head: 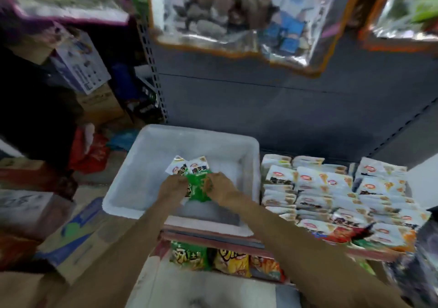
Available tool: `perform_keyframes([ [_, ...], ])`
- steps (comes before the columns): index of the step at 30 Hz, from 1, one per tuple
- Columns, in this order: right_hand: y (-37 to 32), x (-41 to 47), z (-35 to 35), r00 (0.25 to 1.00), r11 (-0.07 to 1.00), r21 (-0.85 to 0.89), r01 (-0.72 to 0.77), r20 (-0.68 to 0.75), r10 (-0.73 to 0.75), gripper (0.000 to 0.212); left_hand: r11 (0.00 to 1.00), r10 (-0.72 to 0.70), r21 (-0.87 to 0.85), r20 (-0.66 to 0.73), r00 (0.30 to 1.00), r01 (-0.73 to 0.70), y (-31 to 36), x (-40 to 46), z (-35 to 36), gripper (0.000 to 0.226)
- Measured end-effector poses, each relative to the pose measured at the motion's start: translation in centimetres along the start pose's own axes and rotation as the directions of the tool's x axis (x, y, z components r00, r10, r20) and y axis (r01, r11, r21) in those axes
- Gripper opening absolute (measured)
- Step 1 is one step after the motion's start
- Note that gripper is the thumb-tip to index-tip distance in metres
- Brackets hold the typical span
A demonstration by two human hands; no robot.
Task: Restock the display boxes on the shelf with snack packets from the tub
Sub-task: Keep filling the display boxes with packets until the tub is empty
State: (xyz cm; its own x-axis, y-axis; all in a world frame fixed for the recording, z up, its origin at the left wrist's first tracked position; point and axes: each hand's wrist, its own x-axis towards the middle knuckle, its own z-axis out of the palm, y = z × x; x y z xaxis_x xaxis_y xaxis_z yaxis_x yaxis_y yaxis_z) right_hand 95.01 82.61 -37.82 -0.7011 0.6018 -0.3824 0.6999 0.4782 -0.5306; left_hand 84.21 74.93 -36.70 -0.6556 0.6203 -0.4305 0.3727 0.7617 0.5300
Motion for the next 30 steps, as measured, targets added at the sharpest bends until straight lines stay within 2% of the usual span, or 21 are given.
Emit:
perform_keyframes([
  [3, 0.5, 0.9, 2.3, 0.996, 0.996, -0.001, -0.089, 0.029, 0.089, 0.041, 0.999, 0.021, -0.029, 0.165, 0.986, -0.016, -1.4, 1.5, 0.3, 0.02],
  [5, 0.7, 1.3, 3.2, 0.991, 0.992, 0.017, -0.121, 0.051, 0.12, 0.046, 0.978, 0.037, -0.207, 0.212, 0.977, 0.008, -1.9, 2.2, 0.8, 0.012],
  [6, 0.9, 1.6, 3.5, 0.988, 0.986, 0.066, -0.151, 0.054, 0.147, 0.044, 0.955, 0.048, -0.296, 0.224, 0.973, 0.021, -1.8, 2.0, 0.9, 0.004],
  [8, 0.8, 1.9, 3.7, 0.979, 0.965, 0.166, -0.203, 0.038, 0.2, 0.034, 0.917, 0.024, -0.39, 0.257, 0.966, 0.081, -1.2, 2.0, 0.9, 0.03],
  [9, 0.8, 2.1, 3.7, 0.974, 0.952, 0.211, -0.223, 0.011, 0.226, 0.03, 0.903, 0.005, -0.415, 0.276, 0.961, 0.114, -0.8, 2.0, 1.0, 0.032],
  [12, 1.0, 2.2, 3.3, 0.939, 0.86, 0.434, -0.27, -0.081, 0.336, 0.022, 0.86, -0.006, -0.486, 0.297, 0.955, 0.156, -0.4, 2.0, 1.3, 0.024],
  [14, 1.2, 2.1, 2.7, 0.92, 0.801, 0.549, -0.239, -0.137, 0.368, 0.023, 0.832, -0.003, -0.534, 0.272, 0.962, 0.153, -0.6, 2.1, 1.2, 0.007],
  [17, 1.4, 1.2, 1.3, 0.914, 0.727, 0.666, -0.17, -0.168, 0.368, 0.034, 0.767, 0.067, -0.627, 0.288, 0.955, 0.135, -0.8, 1.9, 0.9, 0.009],
  [20, 1.3, 0.2, -1.0, 0.932, 0.685, 0.726, -0.06, -0.205, 0.298, 0.045, 0.734, 0.141, -0.677, 0.233, 0.962, 0.057, -0.5, 0.7, 0.2, 0.015],
  [22, 1.2, -0.7, -2.6, 0.934, 0.635, 0.773, 0.005, -0.231, 0.273, 0.038, 0.729, 0.228, -0.683, 0.182, 0.956, -0.045, 0.4, -0.8, -0.3, 0.013],
  [26, 2.0, -4.4, -6.3, 0.908, 0.579, 0.791, 0.199, -0.371, 0.194, 0.001, 0.711, 0.395, -0.667, 0.117, 0.911, -0.223, 3.2, -3.4, -0.2, 0.015],
  [30, 5.3, -8.8, -10.3, 0.846, 0.606, 0.742, 0.287, -0.494, 0.203, 0.008, 0.699, 0.533, -0.601, 0.075, 0.843, -0.388, 8.2, -6.4, 2.2, 0.019],
])
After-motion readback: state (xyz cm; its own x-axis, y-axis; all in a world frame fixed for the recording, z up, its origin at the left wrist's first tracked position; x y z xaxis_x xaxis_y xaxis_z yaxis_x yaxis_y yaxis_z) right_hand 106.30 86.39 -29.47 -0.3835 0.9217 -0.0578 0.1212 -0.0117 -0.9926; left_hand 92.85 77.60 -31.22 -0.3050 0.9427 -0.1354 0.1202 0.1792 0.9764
